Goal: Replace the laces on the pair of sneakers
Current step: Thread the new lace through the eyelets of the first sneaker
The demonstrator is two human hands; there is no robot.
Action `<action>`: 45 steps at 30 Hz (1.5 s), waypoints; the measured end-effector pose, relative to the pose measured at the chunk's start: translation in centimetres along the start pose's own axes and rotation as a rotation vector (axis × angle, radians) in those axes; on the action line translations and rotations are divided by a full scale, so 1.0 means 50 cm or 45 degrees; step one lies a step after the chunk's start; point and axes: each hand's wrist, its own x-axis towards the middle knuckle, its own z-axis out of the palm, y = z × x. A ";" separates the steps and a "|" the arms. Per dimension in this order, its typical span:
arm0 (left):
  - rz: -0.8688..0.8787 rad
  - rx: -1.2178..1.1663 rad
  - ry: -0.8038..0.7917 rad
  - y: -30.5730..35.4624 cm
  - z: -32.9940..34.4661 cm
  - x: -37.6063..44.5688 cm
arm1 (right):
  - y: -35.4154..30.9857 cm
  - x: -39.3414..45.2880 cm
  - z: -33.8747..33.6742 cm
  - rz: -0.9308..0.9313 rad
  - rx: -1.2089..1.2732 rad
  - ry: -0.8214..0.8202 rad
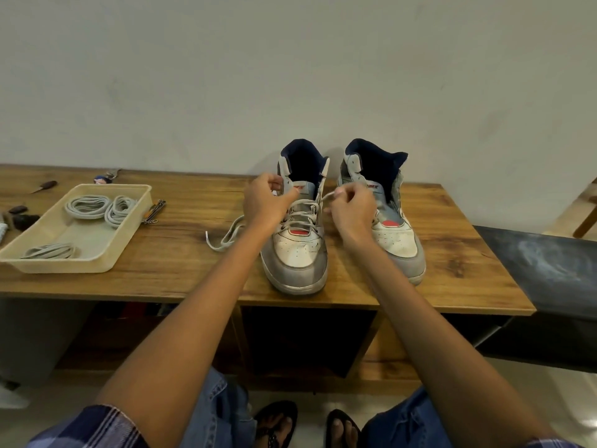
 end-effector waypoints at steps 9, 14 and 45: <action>-0.199 -0.259 -0.067 -0.002 -0.015 0.020 | -0.116 0.097 -0.196 0.044 1.001 0.366; -0.238 -0.330 -0.117 -0.003 -0.021 0.023 | -0.053 0.024 -0.069 -0.347 -0.668 -0.543; 0.005 0.127 -0.509 -0.019 -0.068 0.018 | -0.027 0.016 -0.039 -0.457 -0.936 -0.509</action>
